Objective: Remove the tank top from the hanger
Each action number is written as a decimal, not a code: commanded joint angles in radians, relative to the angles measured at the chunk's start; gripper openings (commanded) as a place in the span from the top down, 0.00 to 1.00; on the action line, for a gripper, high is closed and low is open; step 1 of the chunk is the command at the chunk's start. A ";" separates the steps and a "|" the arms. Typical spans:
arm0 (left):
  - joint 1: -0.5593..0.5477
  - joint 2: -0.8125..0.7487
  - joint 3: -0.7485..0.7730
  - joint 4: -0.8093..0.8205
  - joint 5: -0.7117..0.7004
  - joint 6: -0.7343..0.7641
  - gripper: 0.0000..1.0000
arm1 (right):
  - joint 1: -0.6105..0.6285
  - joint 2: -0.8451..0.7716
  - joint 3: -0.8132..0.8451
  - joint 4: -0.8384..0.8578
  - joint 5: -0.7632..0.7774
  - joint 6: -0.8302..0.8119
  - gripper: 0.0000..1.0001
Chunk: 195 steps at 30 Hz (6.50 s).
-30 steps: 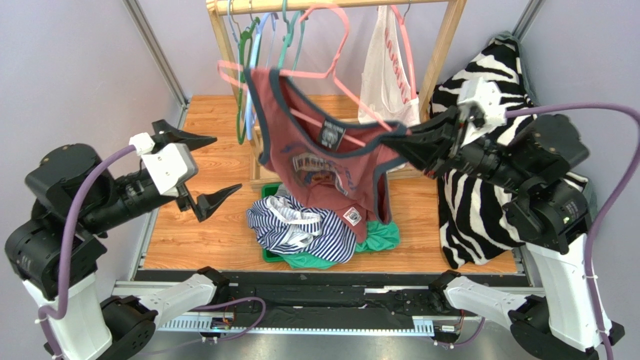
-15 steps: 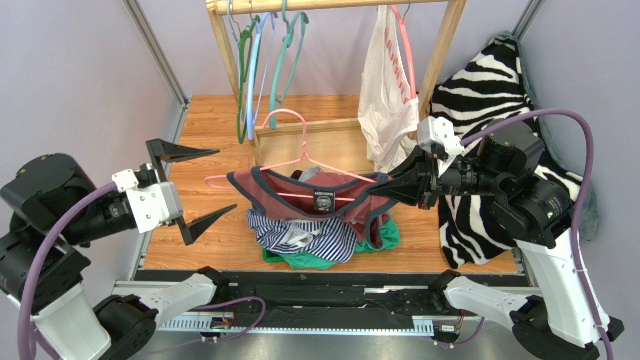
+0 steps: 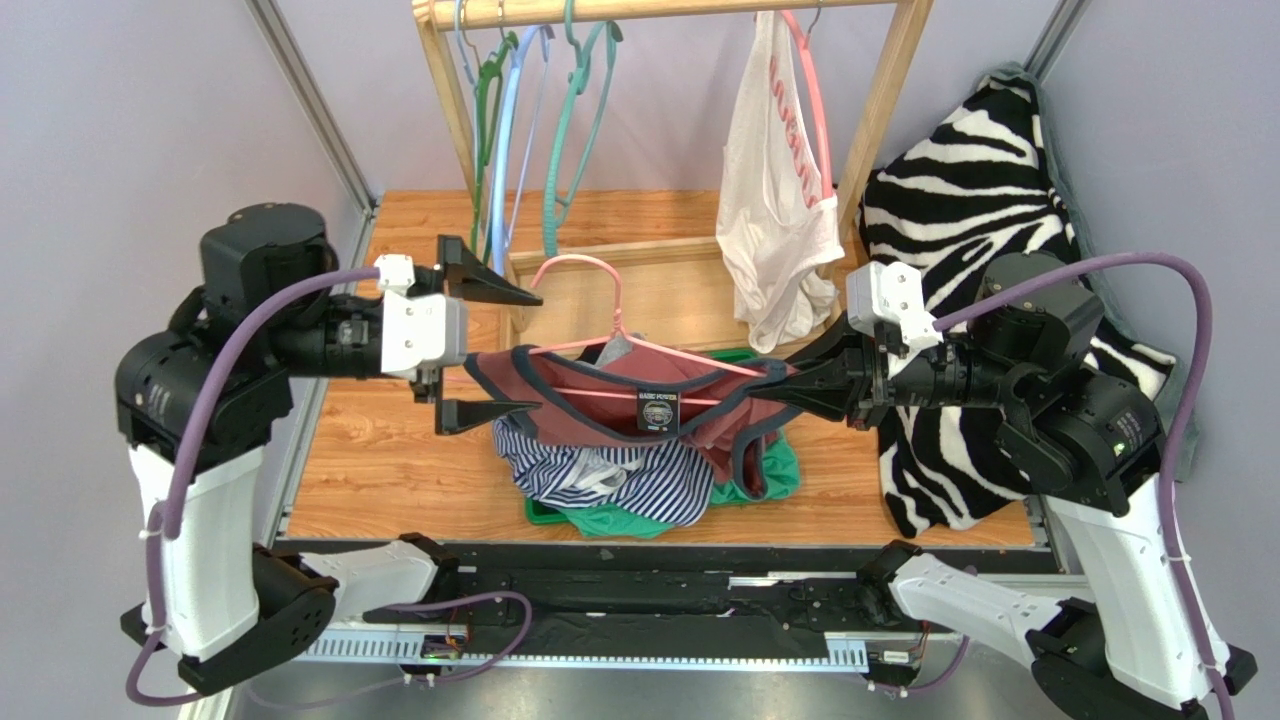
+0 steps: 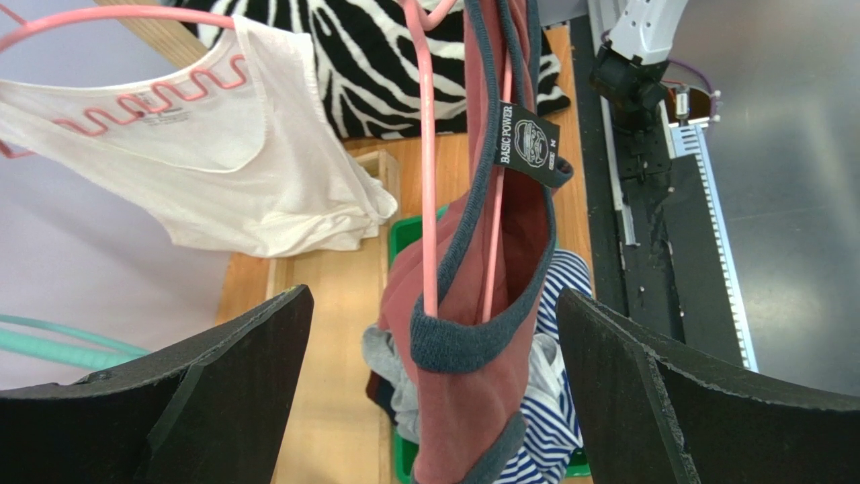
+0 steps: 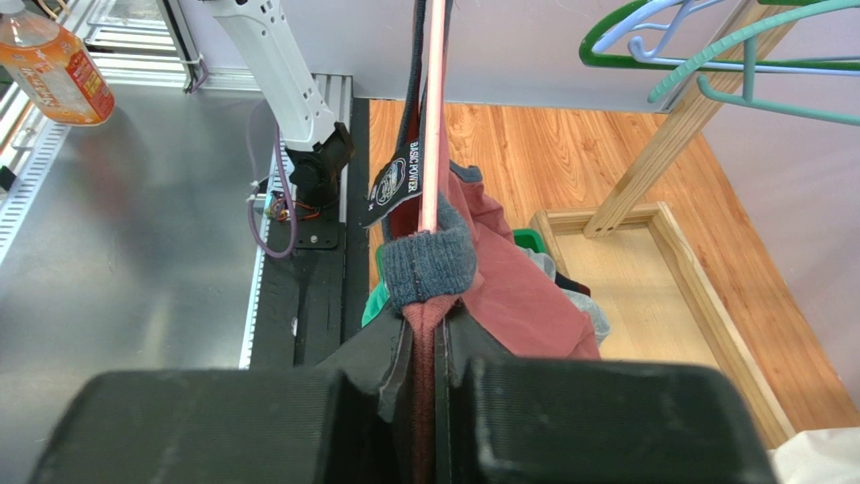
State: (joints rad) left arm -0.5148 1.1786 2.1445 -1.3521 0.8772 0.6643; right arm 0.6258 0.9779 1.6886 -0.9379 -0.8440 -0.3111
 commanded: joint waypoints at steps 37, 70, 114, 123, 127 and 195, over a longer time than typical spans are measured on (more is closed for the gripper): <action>0.099 -0.046 -0.066 0.088 -0.321 -0.262 1.00 | 0.029 -0.335 -0.545 0.557 0.625 0.475 0.31; 0.173 -0.045 -0.084 0.110 -0.279 -0.287 1.00 | 0.034 -0.261 -0.566 0.768 0.588 0.690 1.00; 0.173 -0.102 -0.124 0.084 -0.256 -0.241 1.00 | 0.032 -0.150 -0.321 0.622 0.692 0.706 1.00; 0.173 -0.109 -0.123 0.081 -0.261 -0.236 1.00 | 0.014 -0.114 -0.250 0.538 0.911 0.606 1.00; 0.173 -0.120 -0.118 0.077 -0.256 -0.232 1.00 | -0.018 -0.094 -0.256 0.490 1.033 0.554 1.00; -0.166 0.177 0.123 -0.073 -0.193 -0.009 1.00 | -0.112 -0.068 -0.182 0.063 0.011 0.193 0.63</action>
State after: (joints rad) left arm -0.6804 1.3838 2.2372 -1.3800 0.6559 0.6590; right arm 0.5137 0.9070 1.5173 -0.8631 -0.8207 -0.1398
